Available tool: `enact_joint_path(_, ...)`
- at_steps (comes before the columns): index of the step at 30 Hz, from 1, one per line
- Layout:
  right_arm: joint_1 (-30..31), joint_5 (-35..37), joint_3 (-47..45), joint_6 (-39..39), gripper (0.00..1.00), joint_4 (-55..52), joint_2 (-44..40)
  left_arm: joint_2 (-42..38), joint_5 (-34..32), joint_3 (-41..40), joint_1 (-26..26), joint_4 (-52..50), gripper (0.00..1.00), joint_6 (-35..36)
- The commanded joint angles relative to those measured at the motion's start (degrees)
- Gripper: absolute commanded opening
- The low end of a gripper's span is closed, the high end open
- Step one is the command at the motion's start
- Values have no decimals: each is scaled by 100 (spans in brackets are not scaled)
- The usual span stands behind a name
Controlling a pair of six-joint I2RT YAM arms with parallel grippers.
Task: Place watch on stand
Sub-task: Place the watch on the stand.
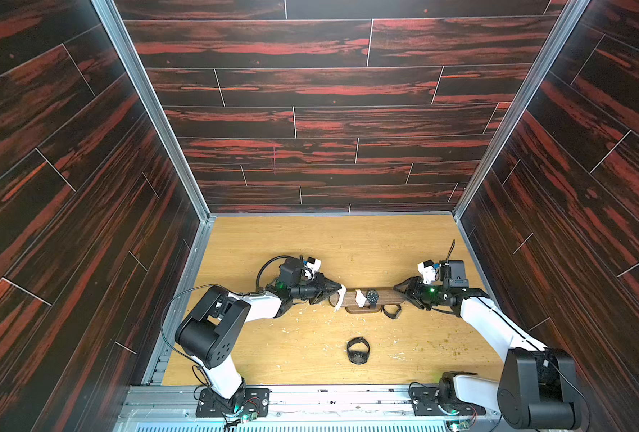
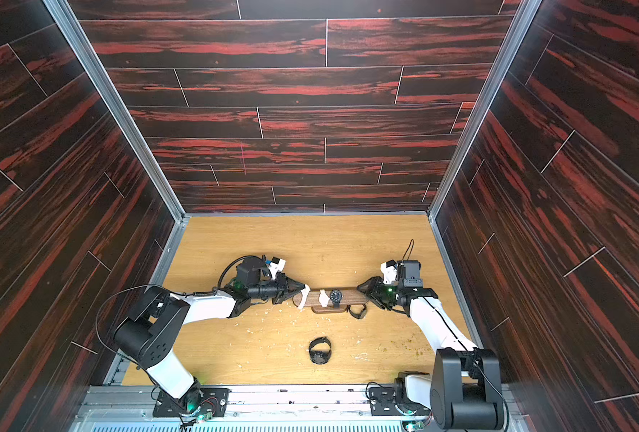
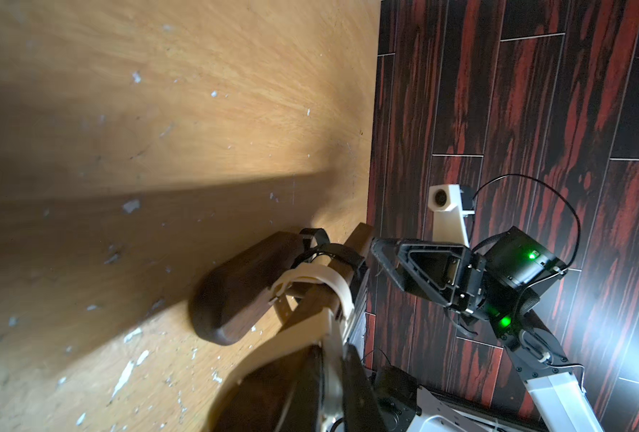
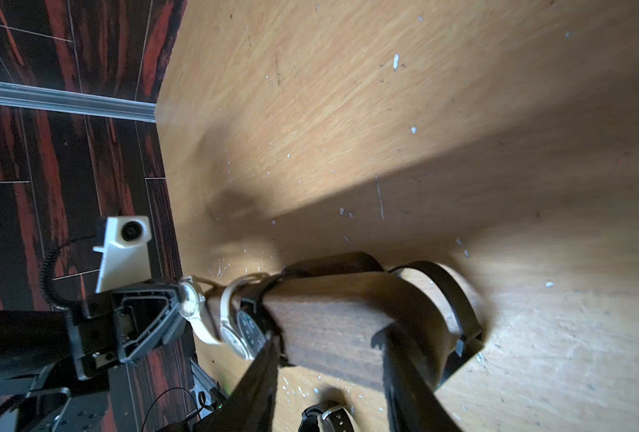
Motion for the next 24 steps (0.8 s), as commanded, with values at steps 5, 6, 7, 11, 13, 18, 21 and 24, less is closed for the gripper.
enact_joint_path(5, 103, 73, -178, 53, 48, -178, -191, 58, 94, 388, -19, -301, 1, 348)
enact_joint_path(6, 107, 69, -188, 60, 48, -177, -200, 87, 95, 397, -19, -304, 1, 357)
enact_joint_path(7, 111, 69, -197, 59, 48, -169, -200, 112, 90, 397, -19, -297, 1, 354)
enact_joint_path(11, 128, 68, -215, 58, 48, -164, -192, 187, 86, 346, -19, -58, 1, 214)
enact_joint_path(13, 125, 73, -216, 61, 48, -160, -192, 187, 73, 327, -25, -5, 1, 168)
enact_joint_path(18, 136, 78, -224, 65, 48, -127, -165, 161, 35, 301, -70, -5, 2, 155)
enact_joint_path(21, 147, 78, -224, 73, 48, -108, -156, 187, 12, 317, -171, 25, 2, 133)
enact_joint_path(24, 155, 69, -242, 89, 48, -100, -165, 359, -6, 335, -233, 188, 2, 31)
